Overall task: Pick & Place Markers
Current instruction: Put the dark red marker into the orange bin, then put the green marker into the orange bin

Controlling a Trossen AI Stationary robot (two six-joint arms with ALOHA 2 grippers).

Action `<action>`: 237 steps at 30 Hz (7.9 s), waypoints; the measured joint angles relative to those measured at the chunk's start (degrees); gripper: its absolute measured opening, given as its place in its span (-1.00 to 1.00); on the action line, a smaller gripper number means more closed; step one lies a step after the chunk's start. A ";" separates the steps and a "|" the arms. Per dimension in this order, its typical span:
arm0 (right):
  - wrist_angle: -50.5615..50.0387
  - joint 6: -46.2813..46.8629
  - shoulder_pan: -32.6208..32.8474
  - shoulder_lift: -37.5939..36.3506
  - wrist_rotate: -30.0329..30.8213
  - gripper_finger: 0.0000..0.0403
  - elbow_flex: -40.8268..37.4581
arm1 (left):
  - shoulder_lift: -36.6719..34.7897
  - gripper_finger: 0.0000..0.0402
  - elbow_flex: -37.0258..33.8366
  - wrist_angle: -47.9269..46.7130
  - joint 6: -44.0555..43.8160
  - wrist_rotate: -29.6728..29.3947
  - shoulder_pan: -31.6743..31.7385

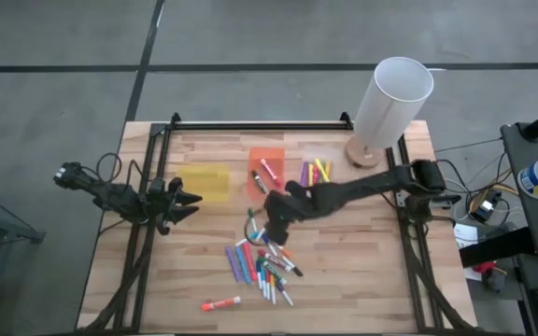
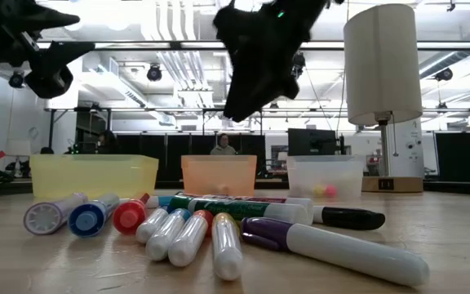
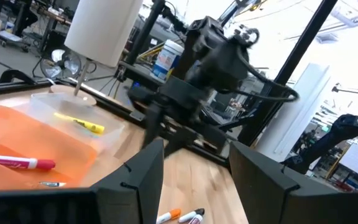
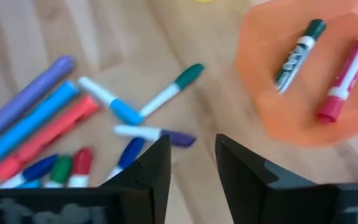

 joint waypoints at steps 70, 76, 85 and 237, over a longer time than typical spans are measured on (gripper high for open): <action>70.62 -20.32 17.09 -38.81 -2.17 -0.71 -55.56 | 105.78 -0.11 67.72 -21.38 24.39 30.62 8.76; 70.60 -20.32 17.09 -38.81 -2.15 -0.71 -55.56 | 106.35 -0.11 67.72 -21.44 25.26 30.29 8.70; 70.68 -20.30 17.09 -38.81 -2.15 -0.71 -55.56 | 106.35 -0.17 67.62 -21.46 27.74 30.23 8.70; 69.79 -22.05 17.05 -38.79 -2.06 -0.71 -55.60 | 102.63 -0.09 71.99 -30.78 28.15 27.31 7.95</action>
